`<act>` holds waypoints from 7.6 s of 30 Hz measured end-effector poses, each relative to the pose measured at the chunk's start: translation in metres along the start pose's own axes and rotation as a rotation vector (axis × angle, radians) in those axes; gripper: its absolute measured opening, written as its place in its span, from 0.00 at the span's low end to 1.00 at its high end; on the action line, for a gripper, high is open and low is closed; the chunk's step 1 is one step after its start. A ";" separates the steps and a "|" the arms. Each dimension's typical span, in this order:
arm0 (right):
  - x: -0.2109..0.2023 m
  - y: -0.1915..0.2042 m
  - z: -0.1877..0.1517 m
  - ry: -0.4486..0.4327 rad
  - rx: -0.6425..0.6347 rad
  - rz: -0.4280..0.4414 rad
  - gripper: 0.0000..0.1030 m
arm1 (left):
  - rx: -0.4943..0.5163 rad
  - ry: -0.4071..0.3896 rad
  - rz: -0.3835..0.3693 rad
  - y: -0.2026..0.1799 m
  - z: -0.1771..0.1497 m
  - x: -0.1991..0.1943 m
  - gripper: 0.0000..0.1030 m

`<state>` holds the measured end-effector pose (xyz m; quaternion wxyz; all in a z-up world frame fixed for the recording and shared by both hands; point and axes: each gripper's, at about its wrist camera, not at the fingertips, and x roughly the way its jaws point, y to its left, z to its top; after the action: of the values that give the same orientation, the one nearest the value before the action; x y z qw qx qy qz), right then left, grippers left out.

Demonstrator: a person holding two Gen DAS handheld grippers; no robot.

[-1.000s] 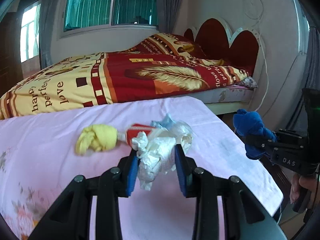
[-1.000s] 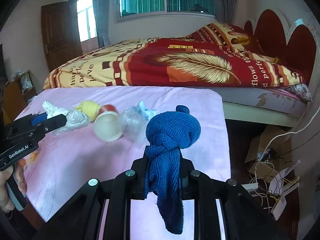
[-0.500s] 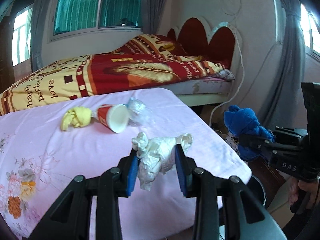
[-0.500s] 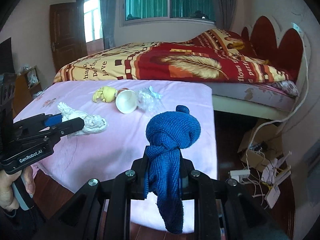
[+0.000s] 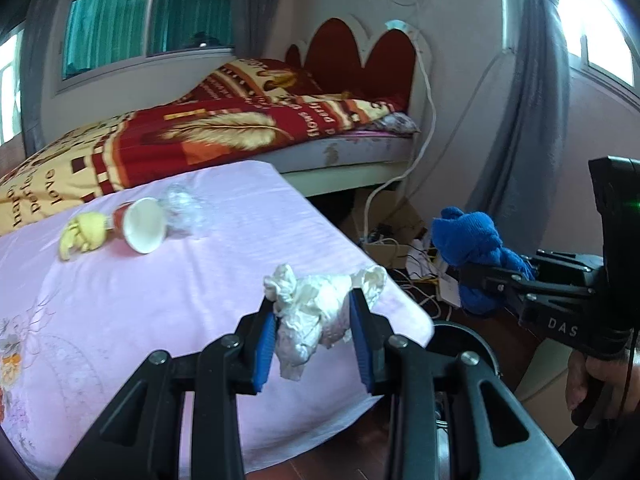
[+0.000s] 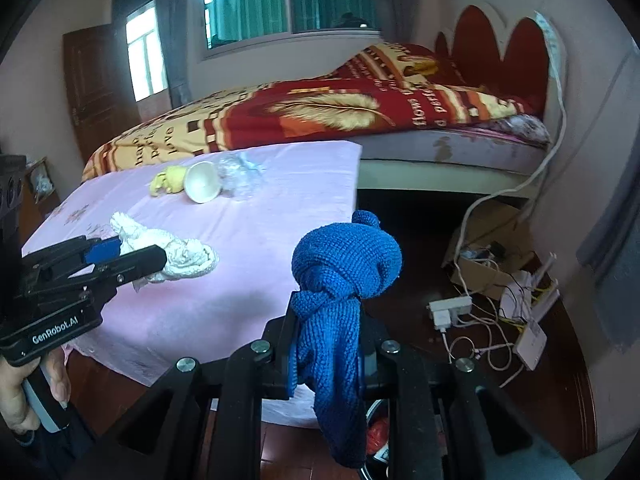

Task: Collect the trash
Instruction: 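Carry the tissue and blue cloth over the black bin with both tools, then open both tools to drop the tissue and cloth into the bin, then move both open tools back toward the items on the bed, then grasp the red paper cup with the left tool while the right tool grasps the clear plastic bag, then carry the red cup and plastic bag toward the black bin with both tools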

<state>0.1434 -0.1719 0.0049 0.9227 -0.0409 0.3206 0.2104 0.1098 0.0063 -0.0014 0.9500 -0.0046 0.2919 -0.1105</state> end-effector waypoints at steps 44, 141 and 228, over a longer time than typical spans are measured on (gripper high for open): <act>0.007 -0.146 -0.148 0.273 0.140 -0.131 0.21 | 0.128 0.318 -0.272 -0.154 -0.079 0.110 0.35; 0.051 0.054 -0.013 0.032 -0.191 0.032 1.00 | -0.184 0.063 0.237 0.058 -0.065 -0.026 0.99; 0.117 0.115 0.087 -0.038 -0.219 0.196 0.07 | -0.219 -0.020 0.102 0.171 0.007 0.010 0.03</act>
<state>0.2281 -0.0064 0.0092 0.8937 -0.1057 0.2807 0.3338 0.1576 0.1710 -0.0140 0.9511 -0.0946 0.2924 -0.0293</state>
